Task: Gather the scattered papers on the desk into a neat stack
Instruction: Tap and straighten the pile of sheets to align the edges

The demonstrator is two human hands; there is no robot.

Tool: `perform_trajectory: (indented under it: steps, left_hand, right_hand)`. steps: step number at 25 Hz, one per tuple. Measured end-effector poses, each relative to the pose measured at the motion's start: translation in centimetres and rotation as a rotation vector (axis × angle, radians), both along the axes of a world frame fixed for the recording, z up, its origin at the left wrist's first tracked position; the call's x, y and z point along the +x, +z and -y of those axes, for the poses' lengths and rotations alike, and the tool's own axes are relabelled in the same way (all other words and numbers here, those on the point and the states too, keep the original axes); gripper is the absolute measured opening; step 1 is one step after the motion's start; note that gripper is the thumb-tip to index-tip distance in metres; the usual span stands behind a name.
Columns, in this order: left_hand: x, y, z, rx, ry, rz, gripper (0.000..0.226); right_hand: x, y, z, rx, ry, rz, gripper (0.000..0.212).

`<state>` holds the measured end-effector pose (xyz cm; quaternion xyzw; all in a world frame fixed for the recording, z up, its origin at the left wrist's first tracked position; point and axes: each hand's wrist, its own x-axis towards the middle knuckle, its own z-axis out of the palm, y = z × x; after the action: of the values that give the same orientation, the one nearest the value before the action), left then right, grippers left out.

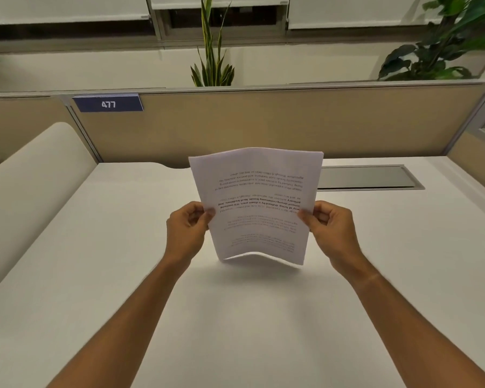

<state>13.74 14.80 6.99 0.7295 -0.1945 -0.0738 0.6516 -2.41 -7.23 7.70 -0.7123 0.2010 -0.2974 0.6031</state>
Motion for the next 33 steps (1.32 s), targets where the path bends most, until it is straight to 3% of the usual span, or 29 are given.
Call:
perform_trajectory:
  steps: [11, 17, 21, 23, 26, 29, 33]
  left_hand:
    - [-0.4, -0.1, 0.9, 0.072, -0.050, 0.116, 0.014]
    - [-0.5, 0.2, 1.2, -0.015, 0.003, -0.086, 0.009]
    - [0.2, -0.2, -0.2, -0.166, 0.193, -0.344, 0.014]
    - [-0.1, -0.5, -0.3, -0.296, 0.289, -0.488, 0.016]
    - [-1.2, -1.3, 0.2, -0.384, 0.366, -0.546, 0.017]
    - [-2.1, -1.9, 0.6, -0.441, 0.372, -0.576, 0.017]
    - [-2.9, -2.2, -0.2, -0.463, 0.196, -0.568, 0.026]
  right_hand:
    - [0.0, -0.5, 0.4, 0.010, -0.008, -0.001, 0.024]
    - [-0.3, -0.3, 1.2, 0.086, -0.014, 0.018, 0.021]
    - [-1.8, -2.6, 1.9, 0.336, -0.125, -0.103, 0.052]
    - [-2.1, -3.9, 0.8, 0.520, -0.066, -0.155, 0.047]
    - [-1.6, -4.3, -1.5, 0.677, 0.053, -0.123, 0.028]
    - [-0.7, -4.0, -2.4, 0.689, 0.085, -0.039, 0.021]
    - [-0.4, -3.0, -1.6, 0.585, 0.051, -0.019, 0.019]
